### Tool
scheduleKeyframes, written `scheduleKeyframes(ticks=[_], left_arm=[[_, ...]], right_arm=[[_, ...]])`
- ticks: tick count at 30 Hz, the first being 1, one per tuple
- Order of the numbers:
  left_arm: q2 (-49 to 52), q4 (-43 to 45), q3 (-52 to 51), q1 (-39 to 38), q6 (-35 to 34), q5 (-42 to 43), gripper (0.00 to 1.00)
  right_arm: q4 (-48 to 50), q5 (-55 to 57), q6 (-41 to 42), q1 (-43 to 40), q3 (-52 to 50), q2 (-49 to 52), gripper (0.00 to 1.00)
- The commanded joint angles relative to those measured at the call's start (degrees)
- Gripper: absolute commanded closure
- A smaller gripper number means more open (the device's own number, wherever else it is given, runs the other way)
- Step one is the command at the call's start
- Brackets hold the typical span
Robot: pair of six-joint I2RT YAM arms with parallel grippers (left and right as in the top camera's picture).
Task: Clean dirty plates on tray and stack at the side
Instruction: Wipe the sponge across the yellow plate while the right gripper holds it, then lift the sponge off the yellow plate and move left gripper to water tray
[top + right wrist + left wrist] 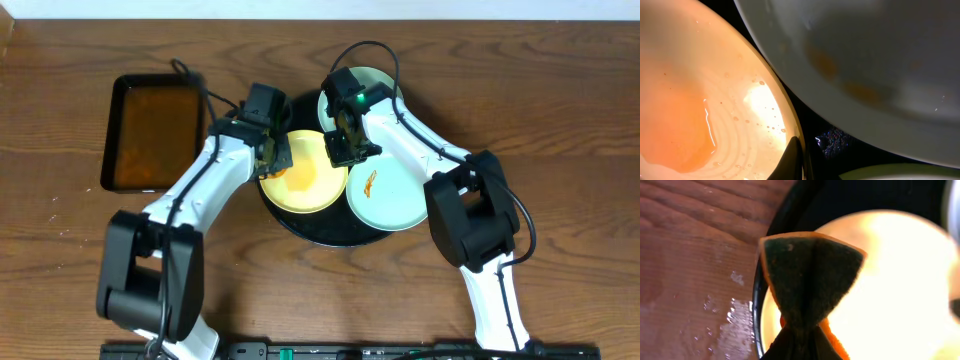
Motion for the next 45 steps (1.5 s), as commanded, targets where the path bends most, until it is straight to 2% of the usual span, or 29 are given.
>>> scheduleKeyframes(ticks=[1,5,11,14,16,22,27,32,35,42,45], left_arm=[[0.44,0.11,-0.44,0.15,-11.5,0.79,0.93],[3.08,1.75,-1.25,-0.68,-15.89,0.87,0.93],[8.72,6.51,-1.36,-2.93,-15.87,7.21,0.92],[10.54,7.19,-1.36,-3.63,-15.87,6.93,0.92],[11.08,6.73,-1.36,-3.69,-15.54,4.96,0.93],[11.04,-1.25,-1.31,-2.23,-14.56,-10.25,0.92],[9.68,-7.89,-0.02,0.33,-10.64,-15.06,0.93],[5.42,-9.05,1.03,1.18,-10.47,-15.08,0.92],[1.9,-8.04,1.03,0.9,-10.49,-13.03,0.92],[0.07,-2.86,0.39,0.5,-10.67,5.38,0.92],[1.25,-0.55,-0.76,-0.52,-11.98,7.85,0.93]], right_arm=[[-0.07,0.17,-0.48,0.66,0.24,1.2,0.98],[-0.07,0.17,-0.48,0.66,0.24,1.18,0.98],[-0.09,0.17,-0.48,0.66,0.24,1.18,0.98],[-0.11,0.17,-0.48,0.66,0.24,1.2,0.99],[-0.15,0.17,-0.48,0.66,0.24,1.18,0.98],[-0.28,0.17,-0.48,0.66,0.24,1.2,0.98],[-0.24,0.17,-0.48,0.66,0.24,1.18,0.98],[-0.24,0.17,-0.48,0.66,0.24,1.18,0.98],[-0.24,0.17,-0.48,0.66,0.24,1.2,0.98],[-0.04,0.15,-0.48,0.66,0.24,1.18,0.98],[-0.04,0.15,-0.48,0.66,0.24,1.18,0.98]])
